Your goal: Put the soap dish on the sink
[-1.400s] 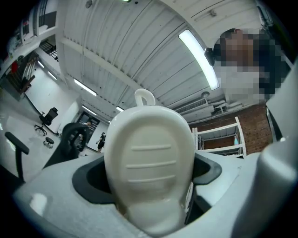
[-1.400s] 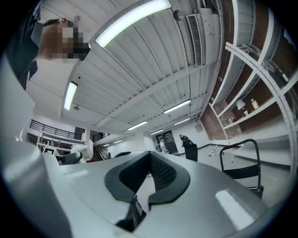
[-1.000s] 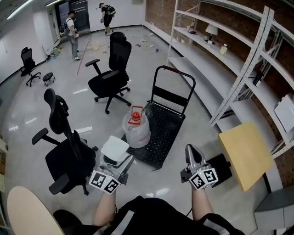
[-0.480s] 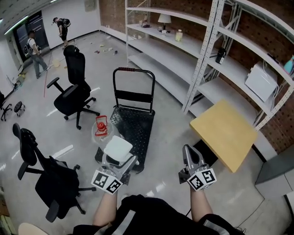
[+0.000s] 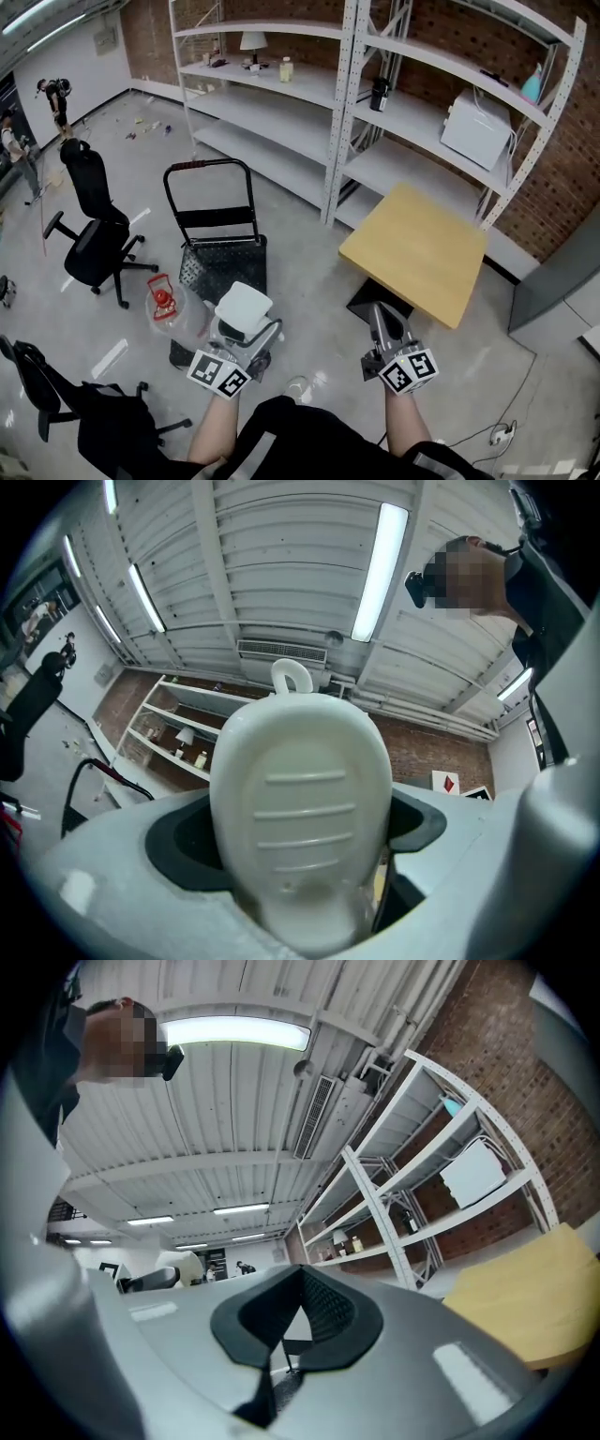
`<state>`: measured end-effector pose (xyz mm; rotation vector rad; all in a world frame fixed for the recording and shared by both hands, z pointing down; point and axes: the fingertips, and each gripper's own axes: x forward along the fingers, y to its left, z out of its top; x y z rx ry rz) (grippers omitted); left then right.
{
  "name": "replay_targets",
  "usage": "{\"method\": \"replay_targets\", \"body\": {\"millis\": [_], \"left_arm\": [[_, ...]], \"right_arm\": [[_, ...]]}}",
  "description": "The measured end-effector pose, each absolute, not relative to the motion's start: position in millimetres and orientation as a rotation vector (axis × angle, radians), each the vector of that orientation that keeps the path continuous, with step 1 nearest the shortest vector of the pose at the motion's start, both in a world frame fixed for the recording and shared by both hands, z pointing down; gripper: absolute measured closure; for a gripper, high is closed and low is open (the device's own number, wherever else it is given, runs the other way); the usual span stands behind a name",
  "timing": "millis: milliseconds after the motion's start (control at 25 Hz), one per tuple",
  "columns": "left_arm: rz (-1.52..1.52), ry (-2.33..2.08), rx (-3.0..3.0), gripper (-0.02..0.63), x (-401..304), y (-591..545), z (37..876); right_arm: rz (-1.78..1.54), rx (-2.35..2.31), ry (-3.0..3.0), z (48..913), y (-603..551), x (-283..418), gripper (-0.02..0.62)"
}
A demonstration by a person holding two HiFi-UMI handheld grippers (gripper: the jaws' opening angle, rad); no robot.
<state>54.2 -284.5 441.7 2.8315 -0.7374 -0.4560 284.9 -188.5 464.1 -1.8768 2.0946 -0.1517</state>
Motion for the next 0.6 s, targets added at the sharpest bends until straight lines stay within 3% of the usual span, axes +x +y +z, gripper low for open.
{"method": "replay_targets", "body": {"millis": [600], "left_arm": [[-0.44, -0.231, 2.874, 0.137, 207, -339, 431]], "right_arm": [[-0.04, -2.225, 1.732, 449, -166, 391, 0.589]]}}
